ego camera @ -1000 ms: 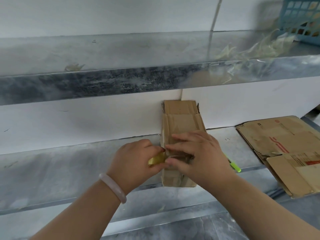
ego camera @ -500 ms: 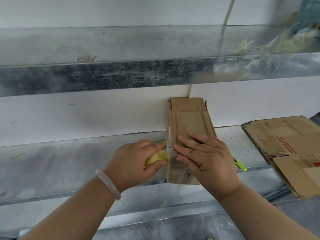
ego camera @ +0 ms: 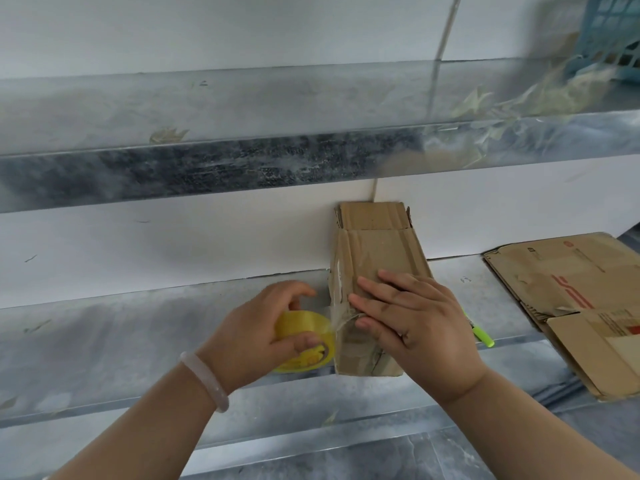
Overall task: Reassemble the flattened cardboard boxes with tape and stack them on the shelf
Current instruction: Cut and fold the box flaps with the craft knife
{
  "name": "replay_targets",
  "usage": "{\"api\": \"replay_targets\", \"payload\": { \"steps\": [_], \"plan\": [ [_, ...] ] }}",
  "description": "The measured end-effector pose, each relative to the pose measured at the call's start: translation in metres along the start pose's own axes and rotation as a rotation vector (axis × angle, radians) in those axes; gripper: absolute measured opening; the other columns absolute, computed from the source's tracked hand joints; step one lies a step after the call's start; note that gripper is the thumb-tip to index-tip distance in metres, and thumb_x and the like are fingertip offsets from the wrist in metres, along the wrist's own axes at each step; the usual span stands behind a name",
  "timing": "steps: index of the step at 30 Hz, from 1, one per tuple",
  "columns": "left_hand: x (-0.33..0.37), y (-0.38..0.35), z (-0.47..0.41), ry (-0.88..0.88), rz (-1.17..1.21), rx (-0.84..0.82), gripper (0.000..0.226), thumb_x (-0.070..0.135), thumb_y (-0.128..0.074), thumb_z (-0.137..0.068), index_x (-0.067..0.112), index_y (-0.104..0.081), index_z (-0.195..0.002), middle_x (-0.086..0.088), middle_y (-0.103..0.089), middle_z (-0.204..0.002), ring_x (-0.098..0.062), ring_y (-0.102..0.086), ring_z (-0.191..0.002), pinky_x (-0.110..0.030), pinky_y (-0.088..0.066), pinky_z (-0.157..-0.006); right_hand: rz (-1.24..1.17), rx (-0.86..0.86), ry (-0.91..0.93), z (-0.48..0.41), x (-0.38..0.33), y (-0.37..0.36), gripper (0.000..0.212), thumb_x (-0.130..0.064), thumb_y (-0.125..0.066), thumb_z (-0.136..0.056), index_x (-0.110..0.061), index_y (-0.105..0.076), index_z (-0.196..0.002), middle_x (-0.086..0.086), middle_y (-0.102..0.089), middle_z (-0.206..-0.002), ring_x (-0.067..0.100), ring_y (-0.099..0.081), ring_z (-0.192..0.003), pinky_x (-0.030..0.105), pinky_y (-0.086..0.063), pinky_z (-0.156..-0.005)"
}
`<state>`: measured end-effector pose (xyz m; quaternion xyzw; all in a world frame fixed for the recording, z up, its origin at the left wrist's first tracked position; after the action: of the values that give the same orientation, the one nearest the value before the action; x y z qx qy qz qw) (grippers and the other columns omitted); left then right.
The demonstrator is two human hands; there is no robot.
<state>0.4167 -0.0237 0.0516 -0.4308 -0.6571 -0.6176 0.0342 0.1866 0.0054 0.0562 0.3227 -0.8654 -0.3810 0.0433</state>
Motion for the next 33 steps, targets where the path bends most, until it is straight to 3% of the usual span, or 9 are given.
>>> {"api": "replay_targets", "payload": {
  "steps": [3,8,14,20,23,26,31,33],
  "plan": [
    [-0.005,0.002,0.006,-0.064,0.066,0.145,0.042,0.07,-0.053,-0.079,0.039,-0.055,-0.109,0.021,-0.051,-0.098,-0.002,-0.053,-0.091,-0.012,-0.04,-0.075,-0.011,-0.005,0.0,0.0,0.003,0.001,0.026,-0.044,-0.06,-0.094,-0.031,-0.075,-0.111,-0.012,-0.068,-0.121,0.014,-0.062,-0.118,0.04,-0.05,-0.092],
    [-0.004,-0.003,0.005,-0.037,-0.046,0.121,0.039,0.067,-0.056,-0.077,0.041,-0.059,-0.106,0.024,-0.051,-0.102,0.007,-0.051,-0.095,-0.004,-0.037,-0.08,-0.014,-0.012,0.023,-0.001,0.001,0.0,0.026,-0.044,-0.059,-0.095,-0.032,-0.075,-0.111,-0.013,-0.068,-0.121,0.014,-0.061,-0.117,0.038,-0.049,-0.094],
    [0.0,-0.008,0.002,0.017,-0.115,0.14,0.037,0.065,-0.059,-0.074,0.043,-0.059,-0.104,0.025,-0.05,-0.1,0.0,-0.054,-0.088,-0.02,-0.048,-0.072,-0.011,0.001,0.013,0.0,0.003,-0.001,0.026,-0.044,-0.059,-0.096,-0.032,-0.074,-0.112,-0.013,-0.067,-0.123,0.013,-0.061,-0.119,0.04,-0.05,-0.093],
    [0.01,-0.019,0.004,0.093,-0.082,0.182,0.039,0.065,-0.055,-0.071,0.044,-0.071,-0.1,0.027,-0.049,-0.103,0.004,-0.054,-0.09,-0.011,-0.043,-0.069,0.087,-0.101,0.134,0.001,0.005,0.003,0.03,-0.035,-0.052,-0.1,-0.032,-0.066,-0.126,-0.013,-0.061,-0.132,0.017,-0.057,-0.122,0.036,-0.042,-0.102],
    [0.021,-0.027,-0.002,0.083,-0.104,0.173,0.031,0.059,-0.054,-0.074,0.039,-0.073,-0.089,0.027,-0.051,-0.103,0.006,-0.054,-0.086,-0.01,-0.043,-0.064,0.14,-0.119,0.171,0.002,0.005,0.003,0.032,-0.034,-0.054,-0.099,-0.031,-0.063,-0.13,-0.011,-0.06,-0.134,0.02,-0.056,-0.121,0.043,-0.04,-0.106],
    [0.032,-0.028,-0.01,0.067,-0.18,0.178,0.026,0.052,-0.054,-0.075,0.036,-0.075,-0.079,0.025,-0.052,-0.097,0.004,-0.053,-0.077,-0.001,-0.034,-0.06,0.213,-0.126,0.195,0.005,0.005,0.004,0.034,-0.033,-0.056,-0.098,-0.032,-0.061,-0.132,-0.008,-0.061,-0.134,0.023,-0.055,-0.124,0.05,-0.037,-0.108],
    [0.037,-0.027,-0.016,0.075,-0.182,0.196,0.025,0.048,-0.053,-0.075,0.034,-0.074,-0.073,0.023,-0.054,-0.093,0.001,-0.054,-0.075,0.0,-0.033,-0.056,0.183,-0.107,0.142,0.011,0.008,0.013,0.044,-0.041,-0.042,-0.101,-0.034,-0.048,-0.143,0.001,-0.052,-0.144,0.024,-0.05,-0.129,0.053,-0.031,-0.111],
    [0.037,-0.028,-0.017,0.087,-0.183,0.192,0.025,0.048,-0.053,-0.076,0.034,-0.074,-0.072,0.024,-0.053,-0.094,0.001,-0.055,-0.076,-0.001,-0.033,-0.055,0.065,0.02,-0.049,0.025,0.025,0.019,0.048,-0.041,-0.031,-0.102,-0.028,-0.038,-0.147,0.004,-0.046,-0.147,0.019,-0.045,-0.132,0.046,-0.029,-0.113]
  ]
}}
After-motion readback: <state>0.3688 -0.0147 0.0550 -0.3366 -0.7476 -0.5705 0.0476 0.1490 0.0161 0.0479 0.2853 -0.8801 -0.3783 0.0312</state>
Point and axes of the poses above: each hand's wrist, its own z-axis away from the middle knuckle, its own y-axis out of the back of the hand, x = y × z, the point moved 3 cm from there along -z, towards the middle knuckle
